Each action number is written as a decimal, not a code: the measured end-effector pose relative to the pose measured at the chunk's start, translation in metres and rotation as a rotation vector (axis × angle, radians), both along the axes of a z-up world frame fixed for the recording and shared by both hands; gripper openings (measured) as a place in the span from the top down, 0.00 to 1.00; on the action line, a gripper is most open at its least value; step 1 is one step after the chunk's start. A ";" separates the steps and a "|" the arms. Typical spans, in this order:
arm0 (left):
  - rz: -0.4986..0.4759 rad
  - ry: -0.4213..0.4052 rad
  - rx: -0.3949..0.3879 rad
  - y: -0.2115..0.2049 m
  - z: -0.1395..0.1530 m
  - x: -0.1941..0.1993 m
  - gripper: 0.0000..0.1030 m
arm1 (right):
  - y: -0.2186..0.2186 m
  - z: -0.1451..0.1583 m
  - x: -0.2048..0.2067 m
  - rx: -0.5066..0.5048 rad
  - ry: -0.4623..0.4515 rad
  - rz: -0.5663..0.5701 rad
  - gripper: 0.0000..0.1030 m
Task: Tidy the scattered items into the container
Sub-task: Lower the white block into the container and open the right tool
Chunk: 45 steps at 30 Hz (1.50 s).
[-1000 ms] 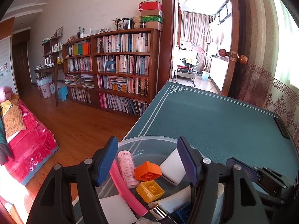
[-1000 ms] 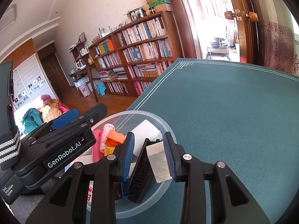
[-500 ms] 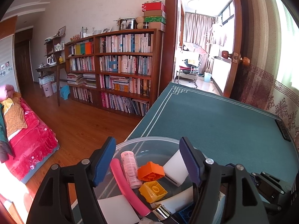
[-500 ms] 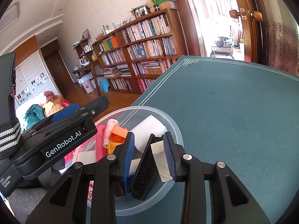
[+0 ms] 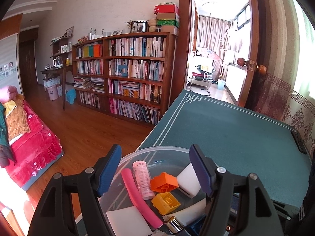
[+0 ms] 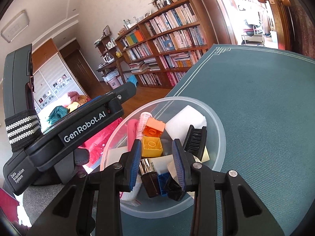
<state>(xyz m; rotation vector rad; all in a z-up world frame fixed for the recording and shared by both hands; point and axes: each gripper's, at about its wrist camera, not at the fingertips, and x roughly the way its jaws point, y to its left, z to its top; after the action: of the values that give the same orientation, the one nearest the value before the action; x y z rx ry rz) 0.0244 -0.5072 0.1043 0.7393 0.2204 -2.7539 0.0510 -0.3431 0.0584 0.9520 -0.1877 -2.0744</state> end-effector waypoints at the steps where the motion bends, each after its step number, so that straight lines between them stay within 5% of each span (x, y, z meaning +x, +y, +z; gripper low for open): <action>1: 0.000 0.000 0.001 0.000 0.000 0.000 0.27 | -0.001 -0.004 0.000 -0.006 -0.023 0.011 0.65; 7: -0.006 0.002 0.000 0.001 0.000 0.002 0.27 | -0.006 -0.004 0.014 -0.006 0.014 0.058 0.65; 17: -0.010 0.005 0.006 0.003 0.000 0.004 0.26 | 0.030 0.014 0.036 0.058 0.166 -0.062 0.66; 25: -0.022 -0.006 0.012 0.008 -0.001 0.003 0.26 | 0.054 -0.005 0.049 0.128 0.129 -0.091 0.66; 45: -0.009 0.003 0.023 0.001 0.003 0.006 0.25 | -0.010 -0.012 0.042 0.236 0.203 -0.019 0.66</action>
<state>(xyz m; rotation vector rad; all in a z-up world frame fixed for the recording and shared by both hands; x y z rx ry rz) 0.0304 -0.5065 0.1068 0.7433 0.2509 -2.7660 0.0935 -0.3529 0.0462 0.8714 0.1586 -2.2286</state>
